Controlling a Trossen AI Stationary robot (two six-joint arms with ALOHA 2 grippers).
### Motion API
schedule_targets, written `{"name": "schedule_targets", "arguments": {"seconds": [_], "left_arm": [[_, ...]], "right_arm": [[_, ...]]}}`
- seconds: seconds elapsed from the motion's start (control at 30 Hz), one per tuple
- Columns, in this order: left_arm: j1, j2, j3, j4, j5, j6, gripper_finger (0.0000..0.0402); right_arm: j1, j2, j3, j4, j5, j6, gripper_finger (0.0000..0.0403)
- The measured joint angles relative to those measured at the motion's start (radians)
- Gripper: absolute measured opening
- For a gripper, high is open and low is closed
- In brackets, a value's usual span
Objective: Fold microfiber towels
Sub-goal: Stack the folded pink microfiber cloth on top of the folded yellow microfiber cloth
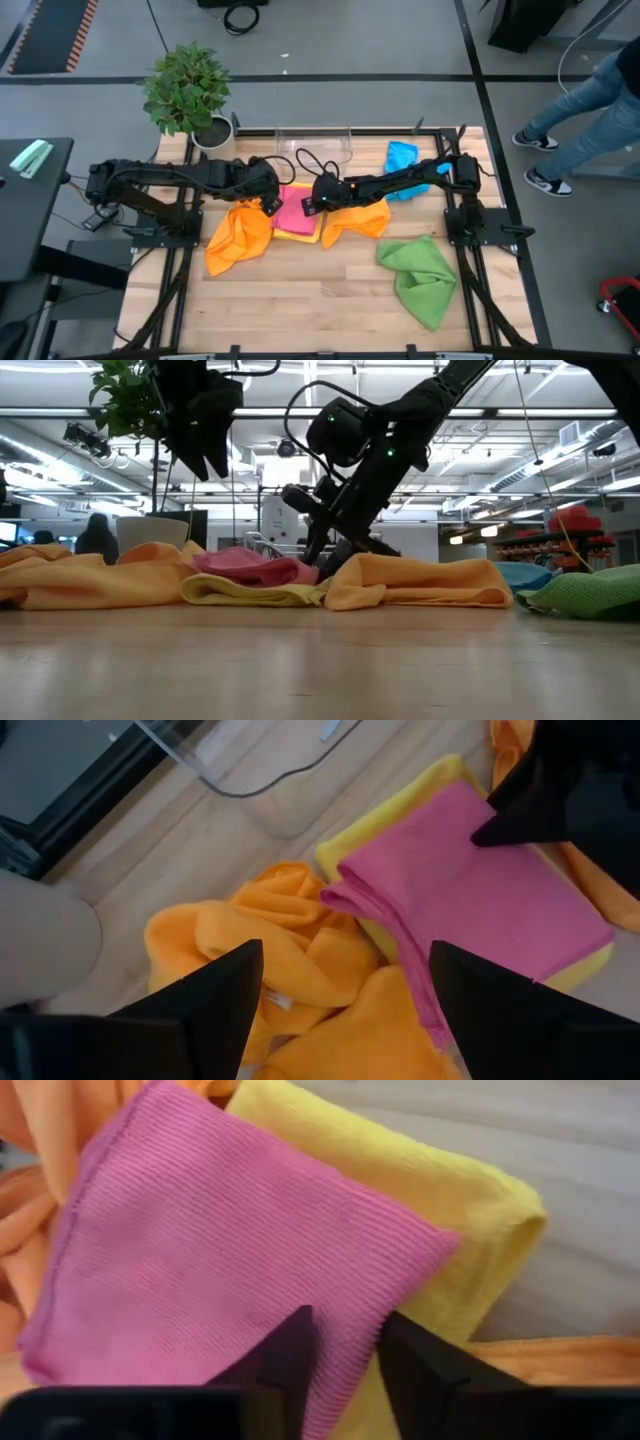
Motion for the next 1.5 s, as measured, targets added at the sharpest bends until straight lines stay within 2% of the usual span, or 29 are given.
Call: {"name": "schedule_targets", "arguments": {"seconds": [0.13,0.23,0.53,0.73,0.9,0.97,1.07,1.17,1.27,1.37,1.5], "left_arm": [[0.0,0.0,0.0,-0.001,-0.001,-0.007,0.0293],[0.0,0.0,0.0,0.0,-0.001,-0.011,0.0293],[0.001,0.0,0.0,0.01,-0.01,-0.026,0.0293],[0.004,0.0,0.0,0.023,-0.014,-0.025,0.0293],[-0.002,0.0,0.0,0.028,-0.003,-0.027,0.0293],[-0.014,0.005,-0.013,0.065,0.006,-0.028,0.0293],[-0.006,0.008,-0.089,0.169,0.091,-0.095,0.0293],[0.035,0.008,-0.192,0.358,0.187,-0.166,0.0293],[0.081,0.009,-0.282,0.515,0.226,-0.195,0.0293],[0.125,0.025,-0.31,0.599,0.234,-0.204,0.0293],[0.156,0.101,-0.291,0.698,0.292,-0.151,0.0293]], "right_arm": [[0.007,-0.019,0.0,-0.01,0.004,-0.046,0.0041],[0.014,-0.054,0.0,-0.027,0.04,-0.078,0.0011],[0.013,-0.131,0.0,-0.18,0.123,-0.096,0.0007],[0.013,-0.062,0.0,-0.123,0.081,-0.1,0.0006],[0.012,-0.061,0.0,-0.127,0.098,-0.103,0.0007],[0.003,-0.062,0.0,-0.135,0.091,-0.103,0.0014],[-0.009,-0.062,0.0,-0.163,0.039,-0.111,0.0037],[-0.018,-0.071,0.0,-0.188,-0.012,-0.141,0.0077],[-0.017,-0.113,0.0,-0.202,-0.043,-0.18,0.0119],[-0.008,-0.181,0.0,-0.237,-0.043,-0.217,0.0155],[-0.006,-0.276,0.001,-0.343,-0.005,-0.254,0.0185]]}}
